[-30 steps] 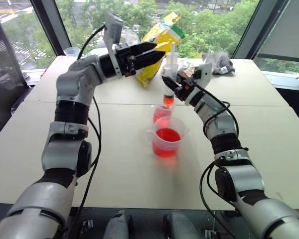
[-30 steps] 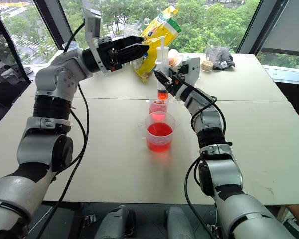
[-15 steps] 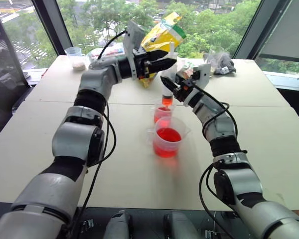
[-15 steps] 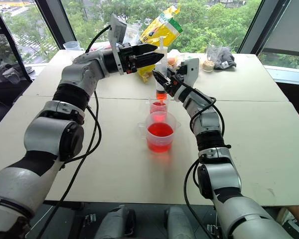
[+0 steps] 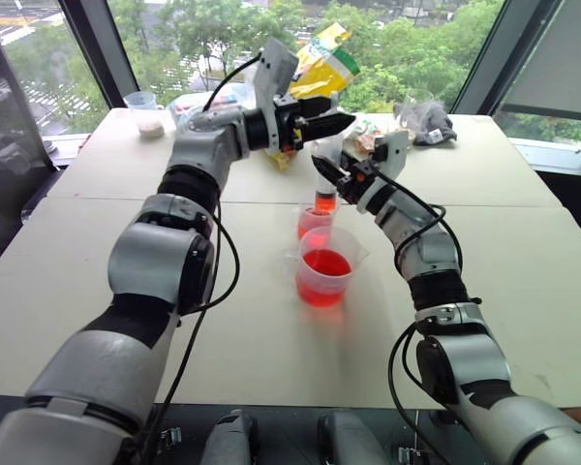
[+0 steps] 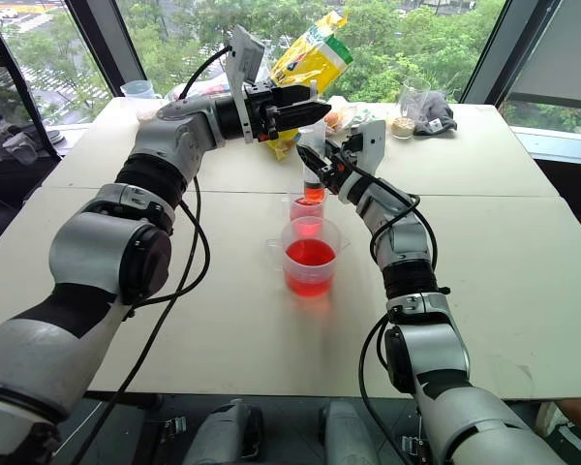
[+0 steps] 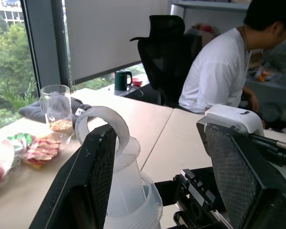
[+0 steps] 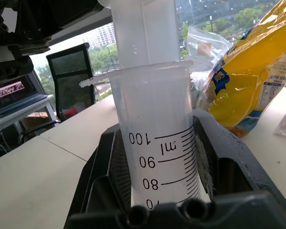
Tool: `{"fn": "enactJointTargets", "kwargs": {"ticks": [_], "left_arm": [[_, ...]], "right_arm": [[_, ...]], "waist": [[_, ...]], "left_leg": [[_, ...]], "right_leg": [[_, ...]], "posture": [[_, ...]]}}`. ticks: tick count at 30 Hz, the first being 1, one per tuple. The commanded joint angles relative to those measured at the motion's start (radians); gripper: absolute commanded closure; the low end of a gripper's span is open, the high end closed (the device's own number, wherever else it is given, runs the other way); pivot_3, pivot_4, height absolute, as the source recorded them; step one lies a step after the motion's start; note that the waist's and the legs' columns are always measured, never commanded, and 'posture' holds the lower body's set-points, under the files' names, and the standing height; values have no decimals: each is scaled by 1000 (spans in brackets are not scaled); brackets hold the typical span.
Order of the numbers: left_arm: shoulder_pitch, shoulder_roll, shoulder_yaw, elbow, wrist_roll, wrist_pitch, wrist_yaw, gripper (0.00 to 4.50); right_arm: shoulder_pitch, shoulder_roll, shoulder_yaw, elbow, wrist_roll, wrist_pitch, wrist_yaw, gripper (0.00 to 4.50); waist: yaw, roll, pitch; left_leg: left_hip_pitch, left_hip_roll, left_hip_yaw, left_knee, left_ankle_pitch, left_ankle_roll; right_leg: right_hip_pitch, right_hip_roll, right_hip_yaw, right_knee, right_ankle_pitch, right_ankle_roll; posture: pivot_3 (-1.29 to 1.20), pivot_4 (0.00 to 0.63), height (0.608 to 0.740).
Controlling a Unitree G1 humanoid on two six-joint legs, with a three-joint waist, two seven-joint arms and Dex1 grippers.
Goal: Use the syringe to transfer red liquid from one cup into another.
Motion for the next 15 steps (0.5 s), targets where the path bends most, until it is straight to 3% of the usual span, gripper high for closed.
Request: {"fn": "enactJointTargets", "kwargs": {"ticks": [1,4,15], "left_arm": [[-47,-11,23,10,9,-2,10,2907],[-51,-14,33,21,18,-2,15,4440],[-13,-32,18,29,78,-10,-15,4477]], "right_arm": [[-21,2,5,-70,3,-10,13,3042],[-18,3,8,-76,-2,-10,15,3042],[-4,-15,-2,-161,10,38,12,3042]], "waist": [[0,0,0],[0,0,0],[2,0,0]], "left_leg": [[0,0,0,0,0,0],[0,0,0,0,0,0],[0,0,0,0,0,0]], "right_leg": [[0,0,0,0,0,0],[0,0,0,0,0,0],[0,0,0,0,0,0]], "posture": [[0,150,740],[0,150,740],[0,150,740]]}}
